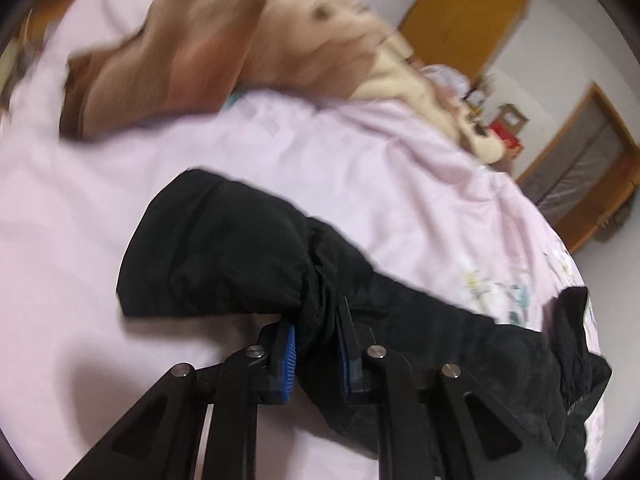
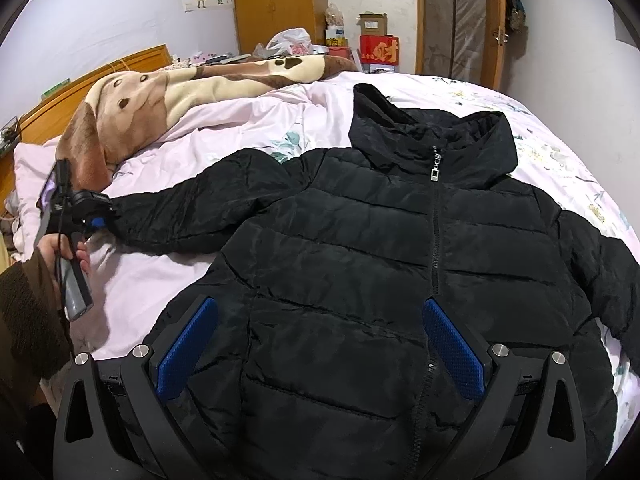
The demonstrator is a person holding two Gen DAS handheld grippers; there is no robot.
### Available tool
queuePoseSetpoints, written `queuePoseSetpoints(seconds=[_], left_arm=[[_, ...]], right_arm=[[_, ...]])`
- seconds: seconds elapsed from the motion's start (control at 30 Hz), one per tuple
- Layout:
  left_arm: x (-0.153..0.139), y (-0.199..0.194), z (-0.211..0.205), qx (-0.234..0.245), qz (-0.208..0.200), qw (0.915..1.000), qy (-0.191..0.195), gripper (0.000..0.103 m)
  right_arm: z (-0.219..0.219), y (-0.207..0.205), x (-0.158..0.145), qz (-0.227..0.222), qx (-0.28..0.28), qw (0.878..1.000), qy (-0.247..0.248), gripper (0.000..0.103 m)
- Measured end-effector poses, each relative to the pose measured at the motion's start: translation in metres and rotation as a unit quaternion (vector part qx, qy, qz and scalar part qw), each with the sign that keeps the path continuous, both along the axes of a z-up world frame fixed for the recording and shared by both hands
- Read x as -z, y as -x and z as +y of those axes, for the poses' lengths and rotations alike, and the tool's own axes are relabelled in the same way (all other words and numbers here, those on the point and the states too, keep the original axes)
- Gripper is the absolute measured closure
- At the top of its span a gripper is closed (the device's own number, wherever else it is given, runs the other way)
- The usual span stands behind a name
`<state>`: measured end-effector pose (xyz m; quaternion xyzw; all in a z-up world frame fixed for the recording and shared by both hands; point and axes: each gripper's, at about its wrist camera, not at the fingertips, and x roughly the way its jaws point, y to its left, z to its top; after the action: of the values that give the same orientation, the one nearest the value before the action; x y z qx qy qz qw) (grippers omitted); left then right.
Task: Fold large clothes
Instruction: 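Fold the grasped sleeve side across the jacket body with the left tool, then open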
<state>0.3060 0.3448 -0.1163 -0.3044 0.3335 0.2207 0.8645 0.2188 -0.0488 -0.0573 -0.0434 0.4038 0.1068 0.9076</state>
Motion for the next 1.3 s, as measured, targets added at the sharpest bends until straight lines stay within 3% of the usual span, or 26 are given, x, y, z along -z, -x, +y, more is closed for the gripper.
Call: queuePoseSetpoints(seconds=[0.1, 0.13, 0.2, 0.37, 0.5, 0.57, 0.63, 0.8, 0.97, 1.1, 1.23, 1.3], left_arm=[[-0.035, -0.003, -0.031, 0.045, -0.033, 0.9964, -0.064, 0.086], [-0.05, -0.008, -0.05, 0.074, -0.041, 0.9916, -0.098, 0.086], [-0.068, -0.014, -0.077, 0.116, -0.055, 0.9832, -0.13, 0.086], [-0.096, -0.03, -0.152, 0.212, -0.084, 0.9593, -0.167, 0.086], [-0.096, -0.044, -0.196, 0.267, -0.084, 0.9479, -0.152, 0.086], [-0.095, -0.048, -0.228, 0.298, -0.085, 0.935, -0.172, 0.086], [-0.089, -0.054, -0.251, 0.336, -0.081, 0.9253, -0.156, 0.086], [-0.069, -0.067, -0.302, 0.377, -0.058, 0.9104, -0.161, 0.086], [-0.043, -0.078, -0.325, 0.393, -0.034, 0.907, -0.147, 0.086], [-0.025, -0.071, -0.344, 0.44, -0.013, 0.8893, -0.125, 0.085], [-0.024, -0.062, -0.362, 0.48, -0.021, 0.8662, -0.136, 0.08], [-0.027, -0.058, -0.357, 0.485, -0.016, 0.864, -0.133, 0.069]], right_arm=[[-0.005, 0.0, -0.005, -0.001, 0.009, 1.0, -0.011, 0.001], [-0.008, -0.001, -0.006, -0.003, 0.015, 1.0, -0.01, 0.001], [-0.013, 0.0, -0.01, -0.007, 0.022, 1.0, -0.009, 0.001], [-0.03, 0.002, -0.019, -0.021, 0.045, 0.999, -0.018, 0.001], [-0.049, 0.001, -0.024, -0.025, 0.064, 0.997, -0.024, 0.001], [-0.062, -0.001, -0.026, -0.028, 0.078, 0.996, -0.023, 0.001], [-0.072, -0.001, -0.027, -0.031, 0.09, 0.995, -0.025, 0.001], [-0.105, -0.003, -0.026, -0.03, 0.127, 0.991, -0.036, 0.001], [-0.128, -0.004, -0.021, -0.019, 0.146, 0.988, -0.041, 0.001], [-0.14, -0.006, -0.018, -0.017, 0.152, 0.987, -0.047, 0.001], [-0.149, -0.014, -0.014, -0.015, 0.155, 0.986, -0.057, 0.001], [-0.152, -0.028, -0.01, -0.003, 0.148, 0.986, -0.076, 0.001]])
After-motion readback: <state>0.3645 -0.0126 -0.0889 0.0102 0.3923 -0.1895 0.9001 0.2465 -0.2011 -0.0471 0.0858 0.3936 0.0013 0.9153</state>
